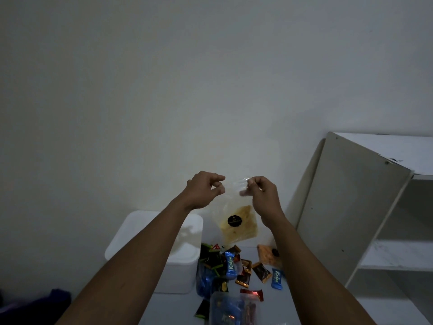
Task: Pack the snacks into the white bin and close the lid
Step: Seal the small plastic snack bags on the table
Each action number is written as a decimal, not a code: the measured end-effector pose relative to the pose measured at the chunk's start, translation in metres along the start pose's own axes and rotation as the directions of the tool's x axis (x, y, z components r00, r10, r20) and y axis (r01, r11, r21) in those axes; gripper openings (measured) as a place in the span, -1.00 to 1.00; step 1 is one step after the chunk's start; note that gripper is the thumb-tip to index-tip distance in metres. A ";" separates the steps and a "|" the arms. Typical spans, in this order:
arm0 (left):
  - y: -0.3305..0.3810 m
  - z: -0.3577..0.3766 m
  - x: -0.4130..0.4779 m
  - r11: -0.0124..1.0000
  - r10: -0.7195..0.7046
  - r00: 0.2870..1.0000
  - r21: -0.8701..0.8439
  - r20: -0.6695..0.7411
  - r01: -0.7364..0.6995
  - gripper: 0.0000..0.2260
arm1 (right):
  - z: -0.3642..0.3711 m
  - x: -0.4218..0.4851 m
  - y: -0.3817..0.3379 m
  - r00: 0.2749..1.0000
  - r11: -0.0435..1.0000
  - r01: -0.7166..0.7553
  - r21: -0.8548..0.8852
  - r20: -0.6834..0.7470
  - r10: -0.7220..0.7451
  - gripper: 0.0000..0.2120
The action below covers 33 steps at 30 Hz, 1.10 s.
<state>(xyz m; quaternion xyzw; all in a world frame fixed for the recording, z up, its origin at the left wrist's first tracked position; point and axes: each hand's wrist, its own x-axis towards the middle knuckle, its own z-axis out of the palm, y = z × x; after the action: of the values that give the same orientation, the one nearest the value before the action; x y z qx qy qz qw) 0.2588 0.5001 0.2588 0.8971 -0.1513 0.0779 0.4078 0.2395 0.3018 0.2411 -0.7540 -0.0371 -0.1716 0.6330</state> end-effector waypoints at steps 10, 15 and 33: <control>-0.004 0.005 -0.006 0.994 0.063 0.998 0.087 -0.028 -0.061 -0.74 | -0.004 0.003 0.001 0.995 0.996 -0.068 0.066 -0.071 0.073 -0.78; -0.010 0.004 -0.003 0.982 0.119 0.968 0.172 -0.219 -0.081 -0.51 | -0.005 0.010 0.001 0.987 0.988 -0.107 0.115 -0.108 0.120 -0.82; 0.004 0.021 -0.006 0.981 0.103 0.982 -0.145 -0.161 -0.127 -0.84 | 0.002 0.009 -0.032 0.931 0.810 0.317 -0.493 0.325 -0.166 -0.85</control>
<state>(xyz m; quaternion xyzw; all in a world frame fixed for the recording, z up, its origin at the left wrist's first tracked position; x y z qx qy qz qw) 0.2526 0.4834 0.2465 0.8438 -0.1768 0.1576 0.4815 0.2399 0.3080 0.2734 -0.9058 -0.1687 -0.1516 0.3580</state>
